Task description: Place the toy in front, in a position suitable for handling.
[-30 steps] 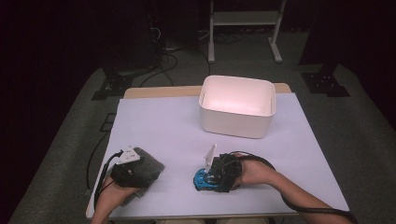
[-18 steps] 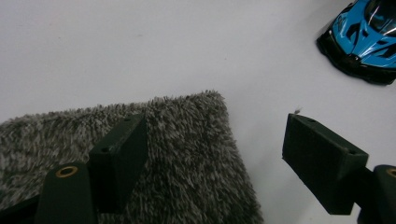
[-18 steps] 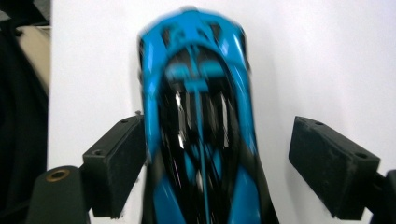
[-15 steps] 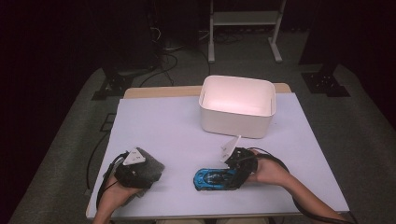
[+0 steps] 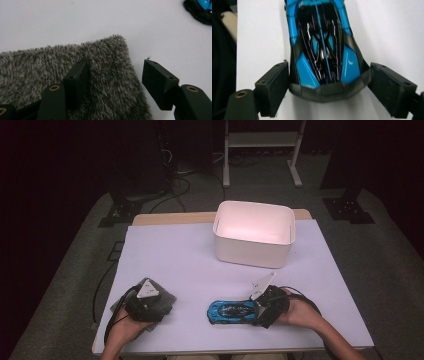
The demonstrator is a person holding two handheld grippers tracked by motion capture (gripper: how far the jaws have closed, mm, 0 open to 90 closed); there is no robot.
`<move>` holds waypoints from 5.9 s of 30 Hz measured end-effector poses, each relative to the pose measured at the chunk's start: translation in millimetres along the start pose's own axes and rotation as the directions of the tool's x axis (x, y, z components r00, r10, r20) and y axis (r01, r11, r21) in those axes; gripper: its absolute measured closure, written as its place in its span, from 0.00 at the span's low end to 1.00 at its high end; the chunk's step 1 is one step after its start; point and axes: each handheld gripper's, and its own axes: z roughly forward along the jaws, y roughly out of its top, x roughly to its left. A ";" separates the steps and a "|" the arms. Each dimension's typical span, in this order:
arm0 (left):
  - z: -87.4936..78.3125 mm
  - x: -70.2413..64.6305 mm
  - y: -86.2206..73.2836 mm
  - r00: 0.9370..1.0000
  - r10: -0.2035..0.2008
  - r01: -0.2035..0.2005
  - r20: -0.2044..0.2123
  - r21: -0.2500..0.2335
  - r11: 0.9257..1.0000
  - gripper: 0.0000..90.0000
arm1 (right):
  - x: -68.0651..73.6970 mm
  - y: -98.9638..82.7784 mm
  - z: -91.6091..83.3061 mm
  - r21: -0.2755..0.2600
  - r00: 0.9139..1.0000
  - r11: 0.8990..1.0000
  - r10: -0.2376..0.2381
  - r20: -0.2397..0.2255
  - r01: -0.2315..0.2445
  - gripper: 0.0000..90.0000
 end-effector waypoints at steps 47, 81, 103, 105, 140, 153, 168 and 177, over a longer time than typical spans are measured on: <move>44.1 -80.7 79.7 0.880 0.283 -0.251 0.382 -0.131 0.959 0.46 | 1.2 -24.7 14.0 -0.156 0.999 0.987 -0.035 0.010 0.036 0.22; 39.6 -77.5 75.6 0.820 0.288 -0.244 0.494 -0.154 0.958 0.83 | 4.8 -15.8 17.7 -0.161 0.990 0.983 -0.104 -0.096 0.088 0.26; 39.4 -101.3 86.7 0.799 0.388 -0.399 0.460 -0.078 0.914 0.86 | 12.3 -13.4 20.6 -0.149 0.992 0.983 -0.116 -0.053 0.106 0.25; 39.4 -101.6 87.1 0.797 0.393 -0.405 0.458 -0.076 0.911 0.86 | 12.3 -13.9 20.6 -0.153 0.992 0.983 -0.115 -0.052 0.106 0.25; 26.9 -77.7 80.6 0.836 0.356 -0.370 0.418 -0.051 0.928 0.83 | 12.7 -15.4 21.3 -0.167 0.993 0.981 -0.109 -0.045 0.100 0.25; 31.6 -93.1 95.1 0.852 0.346 -0.324 0.392 -0.125 0.938 0.35 | 9.1 -16.5 20.2 -0.186 0.994 0.982 -0.055 -0.092 0.037 0.22; 44.0 -103.6 102.1 0.842 0.399 -0.389 0.362 -0.104 0.915 0.87 | 9.1 -18.2 9.9 -0.133 0.995 0.990 -0.060 -0.083 0.048 0.26; 44.5 -113.8 114.1 0.805 0.448 -0.444 0.389 -0.105 0.890 0.87 | 9.0 -13.1 13.9 -0.140 0.994 0.988 -0.077 -0.079 0.066 0.26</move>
